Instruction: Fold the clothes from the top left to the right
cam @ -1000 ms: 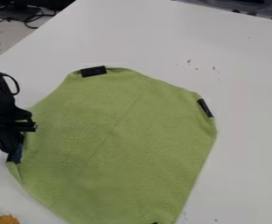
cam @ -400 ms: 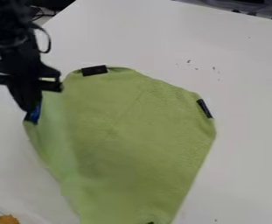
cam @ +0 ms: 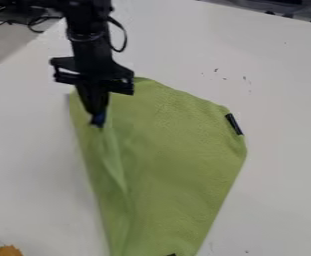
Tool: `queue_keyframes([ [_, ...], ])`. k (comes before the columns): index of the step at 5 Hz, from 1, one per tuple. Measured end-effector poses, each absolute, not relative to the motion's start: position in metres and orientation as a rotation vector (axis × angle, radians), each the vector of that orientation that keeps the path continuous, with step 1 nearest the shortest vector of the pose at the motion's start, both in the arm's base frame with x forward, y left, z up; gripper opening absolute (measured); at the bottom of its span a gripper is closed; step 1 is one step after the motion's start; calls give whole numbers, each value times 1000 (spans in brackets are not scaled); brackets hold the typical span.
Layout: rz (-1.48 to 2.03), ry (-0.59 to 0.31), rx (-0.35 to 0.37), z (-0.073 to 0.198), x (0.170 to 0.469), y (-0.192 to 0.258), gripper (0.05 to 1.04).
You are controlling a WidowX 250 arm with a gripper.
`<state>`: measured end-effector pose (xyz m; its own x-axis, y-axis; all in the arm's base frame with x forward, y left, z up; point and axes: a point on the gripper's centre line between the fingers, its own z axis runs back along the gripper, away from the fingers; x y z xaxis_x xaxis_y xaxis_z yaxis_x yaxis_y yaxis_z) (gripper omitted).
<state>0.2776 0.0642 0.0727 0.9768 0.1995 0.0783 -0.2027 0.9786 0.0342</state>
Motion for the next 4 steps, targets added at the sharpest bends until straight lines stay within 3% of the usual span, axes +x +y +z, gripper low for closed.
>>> queue_keyframes([
  [2,123,-65,-74,52,308,38,54],
  [4,100,-50,-174,35,318,27,54],
])
